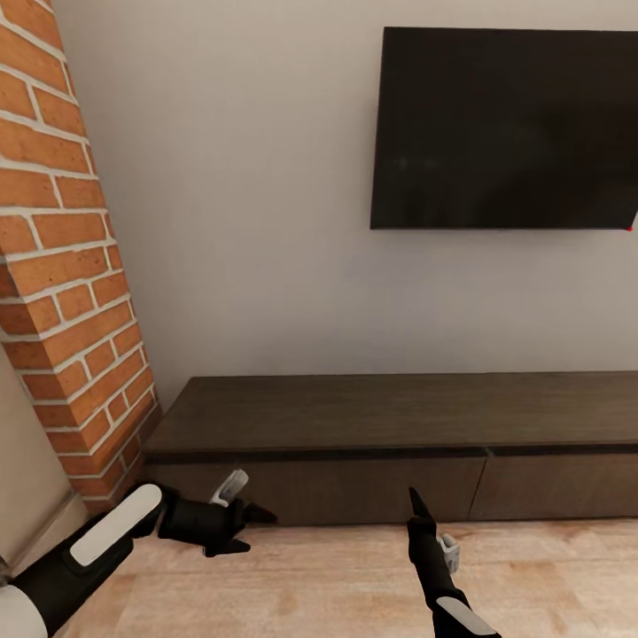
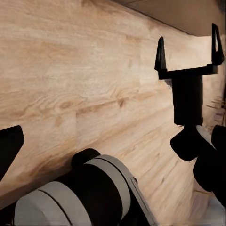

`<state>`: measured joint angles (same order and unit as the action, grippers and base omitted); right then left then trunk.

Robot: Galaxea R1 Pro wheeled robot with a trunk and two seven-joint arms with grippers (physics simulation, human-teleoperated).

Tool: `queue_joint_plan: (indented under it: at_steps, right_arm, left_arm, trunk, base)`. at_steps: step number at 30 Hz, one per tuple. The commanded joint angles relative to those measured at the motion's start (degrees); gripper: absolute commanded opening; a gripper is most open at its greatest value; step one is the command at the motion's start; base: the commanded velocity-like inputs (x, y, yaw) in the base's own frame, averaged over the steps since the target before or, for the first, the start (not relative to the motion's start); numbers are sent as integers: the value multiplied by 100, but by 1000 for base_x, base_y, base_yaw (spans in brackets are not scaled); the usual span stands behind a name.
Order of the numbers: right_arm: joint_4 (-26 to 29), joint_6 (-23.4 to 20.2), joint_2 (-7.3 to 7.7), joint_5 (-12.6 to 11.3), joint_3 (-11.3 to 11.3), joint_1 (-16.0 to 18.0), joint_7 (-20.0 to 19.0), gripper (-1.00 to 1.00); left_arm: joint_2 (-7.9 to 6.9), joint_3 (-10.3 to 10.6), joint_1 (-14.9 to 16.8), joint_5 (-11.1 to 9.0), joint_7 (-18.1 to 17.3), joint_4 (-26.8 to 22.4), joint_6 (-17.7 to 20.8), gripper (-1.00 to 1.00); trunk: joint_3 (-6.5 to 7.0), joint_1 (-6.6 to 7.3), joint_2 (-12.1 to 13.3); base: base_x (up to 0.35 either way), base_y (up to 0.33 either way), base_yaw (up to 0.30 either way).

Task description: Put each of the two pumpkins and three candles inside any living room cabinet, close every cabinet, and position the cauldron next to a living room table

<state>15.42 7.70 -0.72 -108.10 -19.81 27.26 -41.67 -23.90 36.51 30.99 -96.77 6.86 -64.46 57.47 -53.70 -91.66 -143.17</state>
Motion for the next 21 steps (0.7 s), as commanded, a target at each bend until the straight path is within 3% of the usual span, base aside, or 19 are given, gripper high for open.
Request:
queue_joint_plan:
  at_steps: [1, 3, 6, 21]
  right_arm:
    - [-4, 38, 4, -40, -49, 6, -17, 100]
    - [-4, 38, 4, -43, -49, 7, -17, 100]
    - [-4, 38, 2, -43, -49, 7, -17, 100]
    - [-4, 38, 2, -36, -49, 3, -17, 100]
  left_arm:
    - [-46, 159, 6, -191, 50, -103, 1, 100]
    - [-125, 394, 8, -371, 40, -281, 1, 100]
    - [-176, 489, 9, -446, 36, -359, -4, 100]
    - [-186, 515, 8, -457, 35, -391, -8, 100]
  trunk:
    - [-6, 1, -3]
    - [-6, 1, -3]
    - [-6, 1, -3]
    - [-6, 1, -3]
  base:
    - [0, 0, 0]
    - [3, 0, 0]
    - [133, 0, 0]
    - [183, 0, 0]
